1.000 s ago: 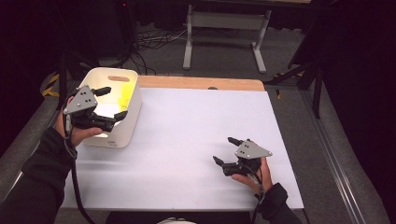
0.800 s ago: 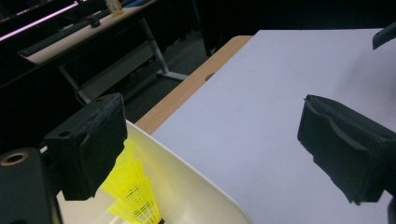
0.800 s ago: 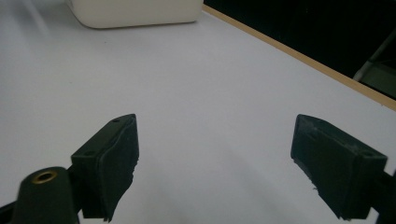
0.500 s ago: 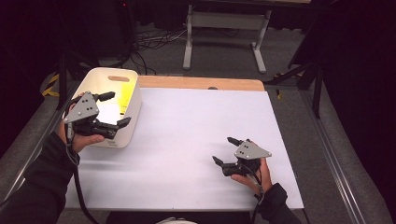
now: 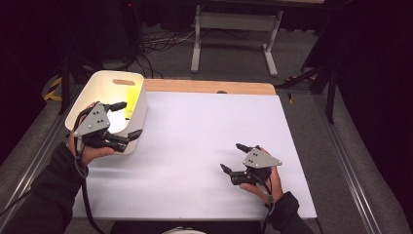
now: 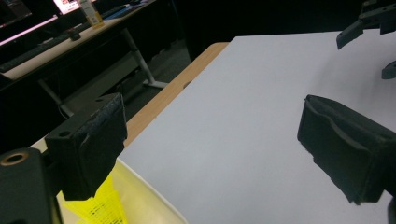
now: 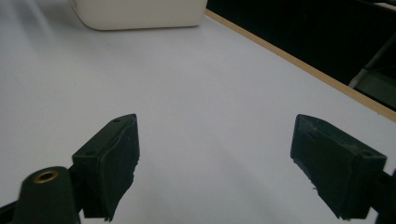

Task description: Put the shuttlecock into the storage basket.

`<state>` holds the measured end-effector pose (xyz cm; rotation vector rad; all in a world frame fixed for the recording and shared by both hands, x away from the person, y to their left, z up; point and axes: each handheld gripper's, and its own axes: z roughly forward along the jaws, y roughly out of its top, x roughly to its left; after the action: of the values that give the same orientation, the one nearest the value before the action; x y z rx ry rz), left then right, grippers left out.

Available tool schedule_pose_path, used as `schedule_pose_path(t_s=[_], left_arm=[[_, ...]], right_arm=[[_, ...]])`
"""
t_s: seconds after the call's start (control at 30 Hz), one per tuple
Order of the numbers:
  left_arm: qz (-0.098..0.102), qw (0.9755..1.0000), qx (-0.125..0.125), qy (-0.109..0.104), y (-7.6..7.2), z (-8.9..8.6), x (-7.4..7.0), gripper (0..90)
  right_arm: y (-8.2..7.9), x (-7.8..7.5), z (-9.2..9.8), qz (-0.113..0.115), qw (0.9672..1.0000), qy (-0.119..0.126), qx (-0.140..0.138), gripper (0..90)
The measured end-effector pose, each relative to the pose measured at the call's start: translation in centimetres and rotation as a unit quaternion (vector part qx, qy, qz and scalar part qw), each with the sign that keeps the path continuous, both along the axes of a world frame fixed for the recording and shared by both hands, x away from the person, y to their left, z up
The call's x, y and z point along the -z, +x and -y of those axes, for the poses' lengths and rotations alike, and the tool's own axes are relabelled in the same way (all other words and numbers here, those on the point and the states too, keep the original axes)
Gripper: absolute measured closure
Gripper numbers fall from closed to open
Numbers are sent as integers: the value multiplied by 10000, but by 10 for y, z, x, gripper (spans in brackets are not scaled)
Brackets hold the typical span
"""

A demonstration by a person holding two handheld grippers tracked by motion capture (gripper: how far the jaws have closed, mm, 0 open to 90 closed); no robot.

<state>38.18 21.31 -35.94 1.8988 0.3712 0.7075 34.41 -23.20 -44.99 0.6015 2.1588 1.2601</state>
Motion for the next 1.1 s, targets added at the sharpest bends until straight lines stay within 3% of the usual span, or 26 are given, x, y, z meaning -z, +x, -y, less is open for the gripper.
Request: schedule_pose_path(t_s=[0.6,1.1], left_arm=[[71,9998,193,-75,-14,18,14,91],[112,9997,202,8,-23,26,30,89]], right_arm=[[-2,0,-3,16,10000,-53,-40,169],[-4,0,-5,40,9999,-89,-69,169]])
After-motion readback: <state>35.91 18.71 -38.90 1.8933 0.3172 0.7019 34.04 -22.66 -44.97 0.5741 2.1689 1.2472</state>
